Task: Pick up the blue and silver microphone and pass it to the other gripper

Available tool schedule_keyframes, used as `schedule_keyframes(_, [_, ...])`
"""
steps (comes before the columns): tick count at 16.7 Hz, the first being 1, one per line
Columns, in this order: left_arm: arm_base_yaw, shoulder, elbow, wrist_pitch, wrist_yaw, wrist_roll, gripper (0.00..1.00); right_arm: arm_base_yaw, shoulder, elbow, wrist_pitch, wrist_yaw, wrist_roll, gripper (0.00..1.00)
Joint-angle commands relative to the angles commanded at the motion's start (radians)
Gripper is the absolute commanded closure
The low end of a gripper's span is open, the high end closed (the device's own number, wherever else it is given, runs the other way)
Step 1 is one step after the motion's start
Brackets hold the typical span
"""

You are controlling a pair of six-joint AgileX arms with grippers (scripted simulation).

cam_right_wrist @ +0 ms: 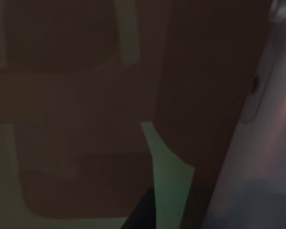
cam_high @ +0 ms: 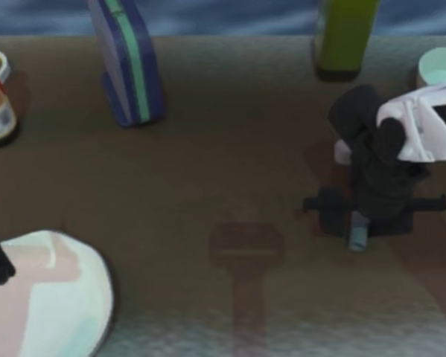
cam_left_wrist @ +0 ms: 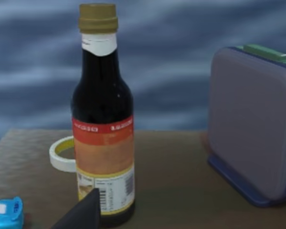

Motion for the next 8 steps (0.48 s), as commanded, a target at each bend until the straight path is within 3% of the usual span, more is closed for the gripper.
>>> schedule_keyframes(2, [0.0,0.0,0.0,0.0,0.0,0.0,0.0,0.0,0.0,0.0,0.0,0.0,0.0,1.0])
schedule_keyframes(8, [0.0,0.0,0.0,0.0,0.0,0.0,0.0,0.0,0.0,0.0,0.0,0.0,0.0,1.0])
